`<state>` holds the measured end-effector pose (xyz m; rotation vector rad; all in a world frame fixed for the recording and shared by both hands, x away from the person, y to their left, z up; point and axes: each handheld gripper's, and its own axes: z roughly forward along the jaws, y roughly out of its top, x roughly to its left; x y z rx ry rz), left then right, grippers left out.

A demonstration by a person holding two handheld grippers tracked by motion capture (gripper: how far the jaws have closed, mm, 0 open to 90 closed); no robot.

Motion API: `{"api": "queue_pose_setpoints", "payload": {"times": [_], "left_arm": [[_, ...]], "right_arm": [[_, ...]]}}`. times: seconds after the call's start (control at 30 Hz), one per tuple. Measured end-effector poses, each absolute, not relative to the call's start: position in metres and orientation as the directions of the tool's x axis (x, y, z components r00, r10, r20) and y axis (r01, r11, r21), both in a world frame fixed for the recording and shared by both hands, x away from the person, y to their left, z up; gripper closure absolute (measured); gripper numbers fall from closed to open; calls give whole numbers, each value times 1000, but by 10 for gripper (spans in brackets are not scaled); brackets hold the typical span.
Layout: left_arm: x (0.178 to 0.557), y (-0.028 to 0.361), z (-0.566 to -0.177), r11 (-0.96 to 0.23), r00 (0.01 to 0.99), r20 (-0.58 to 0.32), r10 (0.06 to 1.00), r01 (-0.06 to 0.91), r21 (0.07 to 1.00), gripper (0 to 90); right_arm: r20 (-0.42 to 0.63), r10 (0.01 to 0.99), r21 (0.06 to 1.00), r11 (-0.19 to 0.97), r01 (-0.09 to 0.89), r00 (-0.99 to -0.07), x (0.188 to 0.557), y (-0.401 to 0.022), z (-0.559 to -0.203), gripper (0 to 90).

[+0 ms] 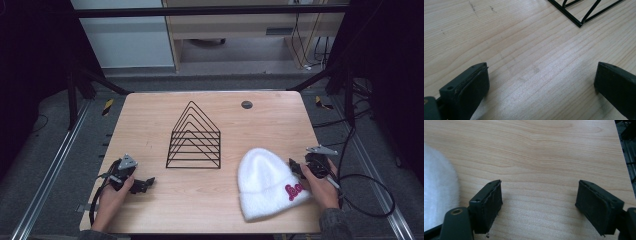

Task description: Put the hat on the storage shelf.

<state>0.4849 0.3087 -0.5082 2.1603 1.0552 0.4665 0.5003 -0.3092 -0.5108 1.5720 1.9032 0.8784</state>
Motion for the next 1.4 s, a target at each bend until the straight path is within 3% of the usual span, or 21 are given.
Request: {"api": "queue_pose_setpoints", "payload": {"times": [0.13,0.33,0.73,1.23,1.4], "left_arm": [[485,309,-508,-445,609,26,793,548,708,0],[485,309,-508,-445,609,26,793,548,708,0],[485,309,-508,-445,609,26,793,548,708,0],[485,309,-508,-445,609,26,793,548,708,0],[485,309,-508,-445,609,26,792,548,708,0]], "right_arm": [[33,983,734,100,672,-182,503,-309,-508,148],[23,974,724,138,676,-224,506,-311,-491,158],[21,902,679,304,668,-432,524,-278,-435,372],[72,847,595,387,704,-527,542,-229,-460,394],[84,832,565,414,714,-548,544,-221,-471,479]]}}
